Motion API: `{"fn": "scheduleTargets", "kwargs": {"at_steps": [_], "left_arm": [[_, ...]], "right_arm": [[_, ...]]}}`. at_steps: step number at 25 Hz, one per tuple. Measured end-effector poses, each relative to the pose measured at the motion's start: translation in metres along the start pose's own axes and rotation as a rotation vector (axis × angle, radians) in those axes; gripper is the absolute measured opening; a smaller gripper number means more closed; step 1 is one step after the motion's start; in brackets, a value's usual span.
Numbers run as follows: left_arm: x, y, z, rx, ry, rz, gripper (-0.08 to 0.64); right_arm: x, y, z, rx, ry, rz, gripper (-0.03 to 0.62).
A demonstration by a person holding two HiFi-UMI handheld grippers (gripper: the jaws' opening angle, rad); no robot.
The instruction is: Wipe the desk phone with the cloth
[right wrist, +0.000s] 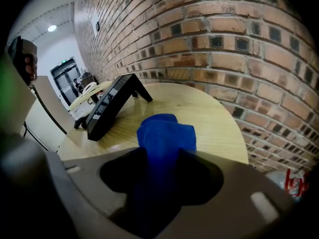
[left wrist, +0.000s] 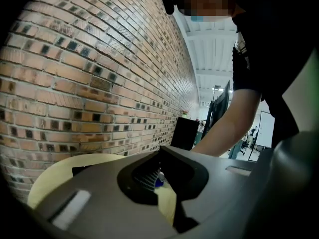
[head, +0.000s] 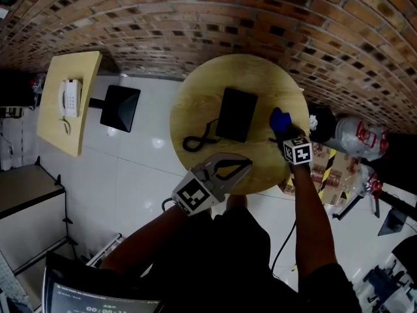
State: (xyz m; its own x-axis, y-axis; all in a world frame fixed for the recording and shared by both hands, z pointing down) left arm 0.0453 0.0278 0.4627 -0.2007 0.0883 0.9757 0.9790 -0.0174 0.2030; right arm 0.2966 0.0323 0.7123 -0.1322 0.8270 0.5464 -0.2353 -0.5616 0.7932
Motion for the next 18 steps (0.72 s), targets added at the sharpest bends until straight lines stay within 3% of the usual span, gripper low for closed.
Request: {"fn": "scheduleTargets", "kwargs": {"at_steps": [8, 13, 18], "left_arm": [[-0.006, -0.001, 0.000, 0.007, 0.005, 0.011, 0.002], [-0.018, -0.015, 0.001, 0.010, 0.036, 0.039, 0.002], [-0.036, -0.044, 0.004, 0.012, 0.060, 0.071, 0.002]], "right_arm": [[-0.013, -0.011, -0.010, -0.012, -0.022, 0.042, 0.279], [-0.044, -0.065, -0.050, -0.062, -0.069, 0.214, 0.279], [-0.071, -0.139, -0.134, -0.212, -0.110, 0.427, 0.276]]}}
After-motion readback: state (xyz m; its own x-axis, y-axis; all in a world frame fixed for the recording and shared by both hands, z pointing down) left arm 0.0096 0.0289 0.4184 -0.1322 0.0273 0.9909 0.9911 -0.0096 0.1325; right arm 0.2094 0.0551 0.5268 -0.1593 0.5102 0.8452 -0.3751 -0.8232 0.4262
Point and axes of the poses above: the fingertips, and each gripper's own axes: y forward along the fingers, z to its right, x out of its underside, the point moved 7 cm from there along -y, backward along the fingers, and after that the axes turned 9 degrees about y, right-handed, at the moved point
